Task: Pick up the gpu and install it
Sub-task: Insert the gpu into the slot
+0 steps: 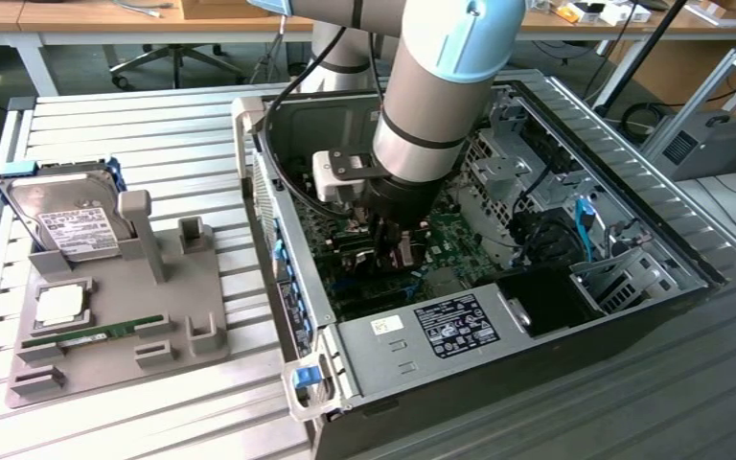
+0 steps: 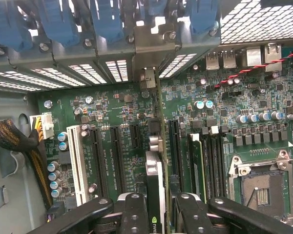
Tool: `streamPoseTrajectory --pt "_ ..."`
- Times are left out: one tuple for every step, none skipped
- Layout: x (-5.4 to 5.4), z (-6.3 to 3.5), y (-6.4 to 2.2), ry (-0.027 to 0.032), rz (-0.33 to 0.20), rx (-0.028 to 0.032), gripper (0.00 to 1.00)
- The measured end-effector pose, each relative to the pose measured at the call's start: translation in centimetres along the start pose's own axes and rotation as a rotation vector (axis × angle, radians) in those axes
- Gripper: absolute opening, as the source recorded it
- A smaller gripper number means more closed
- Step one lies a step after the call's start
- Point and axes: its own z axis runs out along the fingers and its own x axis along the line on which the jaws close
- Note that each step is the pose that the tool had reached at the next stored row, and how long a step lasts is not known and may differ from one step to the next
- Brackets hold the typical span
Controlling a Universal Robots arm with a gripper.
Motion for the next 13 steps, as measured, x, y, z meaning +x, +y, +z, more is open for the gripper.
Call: streamPoseTrajectory --pt "0.00 0.00 0.00 -0.0001 0.000 0.0000 0.27" --pt "0.00 0.00 0.00 0.0000 0.000 0.0000 0.27" --pt "0.00 0.00 0.00 0.0000 0.000 0.0000 0.27" --pt "0.00 0.00 0.00 0.0000 0.000 0.0000 0.27" --pt "0.00 0.00 0.00 -0.0002 0.000 0.0000 0.27" --pt "-0.01 0.03 0.02 -0.0013 0.001 -0.0002 0.27" --pt "-0.01 0.03 0.02 -0.0006 0.000 0.0003 0.31" --pt "0.00 0.01 0.00 -0.0001 0.000 0.0000 0.37" --pt "0.00 0.01 0.00 -0.0002 0.000 0.0000 0.43" --pt "0.00 0.00 0.00 -0.0007 0.000 0.0000 0.49" --pt "0.00 -0.03 0.00 -0.0006 0.000 -0.0001 0.55" --pt "0.00 -0.07 0.01 -0.0005 0.000 -0.0002 0.62" --pt "0.00 -0.13 0.01 -0.0006 0.000 -0.0002 0.62"
